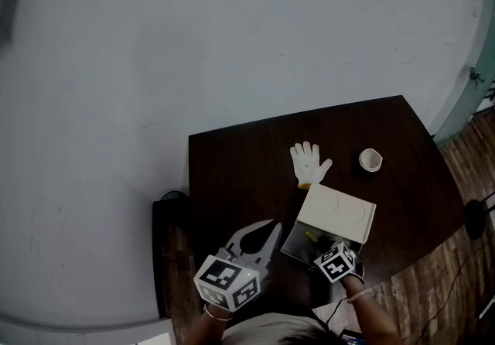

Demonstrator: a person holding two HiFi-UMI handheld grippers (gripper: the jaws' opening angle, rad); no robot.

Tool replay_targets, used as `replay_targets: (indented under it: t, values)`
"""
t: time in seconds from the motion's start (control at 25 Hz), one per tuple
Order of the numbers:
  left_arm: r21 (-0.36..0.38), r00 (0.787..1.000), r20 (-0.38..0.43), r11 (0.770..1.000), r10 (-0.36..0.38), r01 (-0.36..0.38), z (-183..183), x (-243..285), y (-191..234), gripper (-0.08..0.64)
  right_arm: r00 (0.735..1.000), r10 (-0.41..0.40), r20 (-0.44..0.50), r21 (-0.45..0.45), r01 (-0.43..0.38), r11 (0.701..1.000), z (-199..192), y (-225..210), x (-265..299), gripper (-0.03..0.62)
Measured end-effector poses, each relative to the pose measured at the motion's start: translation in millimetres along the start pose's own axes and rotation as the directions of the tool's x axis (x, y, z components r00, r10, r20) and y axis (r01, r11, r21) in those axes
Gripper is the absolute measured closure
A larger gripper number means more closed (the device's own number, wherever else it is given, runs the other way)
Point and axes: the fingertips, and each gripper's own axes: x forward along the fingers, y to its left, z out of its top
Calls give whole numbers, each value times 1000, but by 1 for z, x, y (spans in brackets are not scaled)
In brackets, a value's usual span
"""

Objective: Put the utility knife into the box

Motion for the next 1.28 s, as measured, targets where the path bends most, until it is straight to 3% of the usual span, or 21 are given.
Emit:
replay_targets:
  t: [0.72, 0.88, 1.28]
  values:
    - [-7, 1000, -6, 1000, 4, -4, -1, 0, 7, 543, 999, 22, -48, 53, -20, 998, -3, 2, 10, 518]
    - [-3, 1000, -4, 1000, -3, 3, 0, -1, 6, 543, 1000, 9, -27, 78, -7, 997, -1, 0, 8, 490]
    - [13, 999, -8, 999, -31, 31, 1, -7, -1, 543, 998, -47, 52, 142, 39, 989, 11, 4, -9, 495]
